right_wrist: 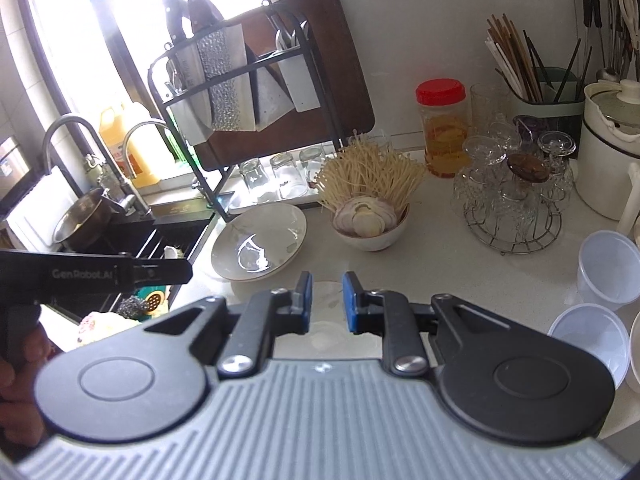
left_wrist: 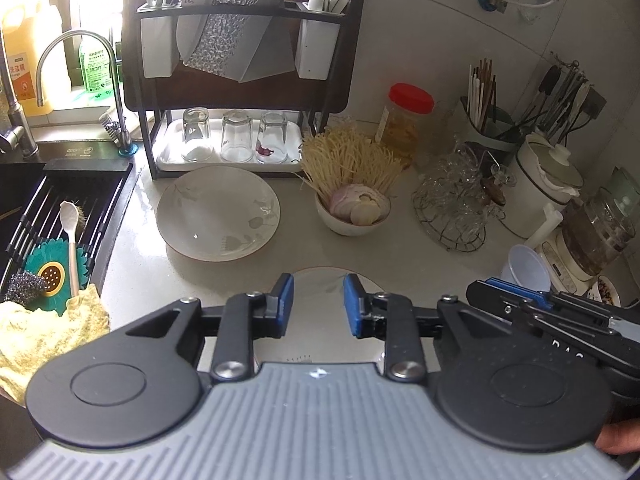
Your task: Organize plates and bowls
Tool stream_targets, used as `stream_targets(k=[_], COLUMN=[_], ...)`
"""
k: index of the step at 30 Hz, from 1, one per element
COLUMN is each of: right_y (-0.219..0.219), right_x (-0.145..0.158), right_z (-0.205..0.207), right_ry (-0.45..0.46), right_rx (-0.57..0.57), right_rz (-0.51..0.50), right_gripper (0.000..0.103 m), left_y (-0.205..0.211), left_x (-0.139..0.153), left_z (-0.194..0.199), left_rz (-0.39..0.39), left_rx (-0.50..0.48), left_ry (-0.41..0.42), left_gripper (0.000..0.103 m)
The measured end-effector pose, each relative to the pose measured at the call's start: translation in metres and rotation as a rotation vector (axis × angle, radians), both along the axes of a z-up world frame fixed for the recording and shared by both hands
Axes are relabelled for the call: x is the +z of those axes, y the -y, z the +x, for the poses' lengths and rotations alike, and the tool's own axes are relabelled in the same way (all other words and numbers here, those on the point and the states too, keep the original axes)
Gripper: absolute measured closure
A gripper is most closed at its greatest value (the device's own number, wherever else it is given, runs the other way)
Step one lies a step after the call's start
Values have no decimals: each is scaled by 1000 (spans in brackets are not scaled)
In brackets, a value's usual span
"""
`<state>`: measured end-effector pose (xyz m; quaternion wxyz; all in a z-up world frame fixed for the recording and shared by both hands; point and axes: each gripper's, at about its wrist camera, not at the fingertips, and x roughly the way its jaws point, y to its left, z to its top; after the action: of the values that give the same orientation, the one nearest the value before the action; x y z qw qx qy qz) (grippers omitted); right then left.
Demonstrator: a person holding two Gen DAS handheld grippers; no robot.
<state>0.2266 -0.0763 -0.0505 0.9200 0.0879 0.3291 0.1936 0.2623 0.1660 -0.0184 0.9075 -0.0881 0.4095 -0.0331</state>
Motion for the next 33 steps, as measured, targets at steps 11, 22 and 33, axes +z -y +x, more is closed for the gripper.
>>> stream_targets(k=[11, 22, 33], right_y=[-30, -61, -95], right_x=[3, 1, -18], right_z=[11, 44, 73], right_ry=[-19, -59, -119], right_rx=[-35, -64, -80], right_rz=[-13, 7, -7], right_gripper=[82, 82, 82], left_y=[-37, -83, -125], left_x=[-1, -5, -31], left_z=[17, 47, 68], left_rz=[-5, -39, -67], left_rx=[-13, 14, 21], left_ry=[5, 45, 20], left_gripper=[65, 62, 60])
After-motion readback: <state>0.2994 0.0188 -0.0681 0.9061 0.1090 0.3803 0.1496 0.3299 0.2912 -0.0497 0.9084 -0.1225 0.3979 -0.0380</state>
